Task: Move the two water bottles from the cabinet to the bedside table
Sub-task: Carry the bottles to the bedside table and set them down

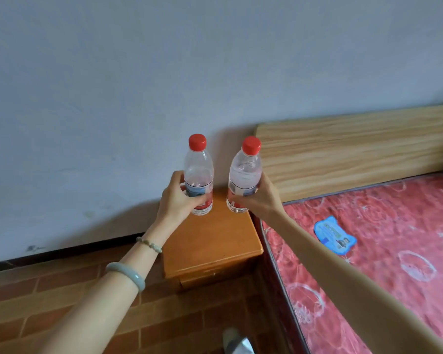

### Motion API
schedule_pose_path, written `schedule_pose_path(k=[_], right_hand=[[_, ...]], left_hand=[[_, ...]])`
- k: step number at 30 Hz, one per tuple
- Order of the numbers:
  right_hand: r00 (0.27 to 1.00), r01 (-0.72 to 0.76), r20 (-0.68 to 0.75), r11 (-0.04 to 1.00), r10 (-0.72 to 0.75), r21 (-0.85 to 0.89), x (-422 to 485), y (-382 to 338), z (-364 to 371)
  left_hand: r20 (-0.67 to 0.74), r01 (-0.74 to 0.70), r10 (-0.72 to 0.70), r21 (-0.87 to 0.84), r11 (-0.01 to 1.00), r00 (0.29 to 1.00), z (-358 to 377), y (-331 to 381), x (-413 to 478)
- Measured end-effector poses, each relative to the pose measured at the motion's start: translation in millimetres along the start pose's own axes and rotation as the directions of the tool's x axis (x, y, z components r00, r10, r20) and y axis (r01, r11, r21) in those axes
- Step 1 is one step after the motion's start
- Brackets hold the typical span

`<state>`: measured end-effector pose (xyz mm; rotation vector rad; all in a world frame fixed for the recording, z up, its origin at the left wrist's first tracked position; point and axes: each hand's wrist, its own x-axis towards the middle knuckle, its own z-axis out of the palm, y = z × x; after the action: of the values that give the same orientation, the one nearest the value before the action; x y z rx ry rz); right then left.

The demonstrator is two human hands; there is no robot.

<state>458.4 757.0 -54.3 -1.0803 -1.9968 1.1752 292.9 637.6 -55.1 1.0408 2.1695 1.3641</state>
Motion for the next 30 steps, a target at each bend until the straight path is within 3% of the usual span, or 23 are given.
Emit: schedule_pose_path(k=[8,15,30], right_hand=[[0.988,0.01,0.154,1.0,-0.005,-0.029,66,44,11],[0.964,0.015,0.267,0.999,-0.001,-0.047,93,95,52],[0.96,-0.021,0.279,0.998,0.035,-0.053,153,326,196]], left_hand=[[-0.091,0.119,-0.125,-0.071,0.99,0.988,41,-30,33],[-0.1,0.217,-0.219,-0.028,0.976,0.971,68,-90,52],[-0.16,0.24,-0.242,-0.031,0.97,0.957,185,-313,108]])
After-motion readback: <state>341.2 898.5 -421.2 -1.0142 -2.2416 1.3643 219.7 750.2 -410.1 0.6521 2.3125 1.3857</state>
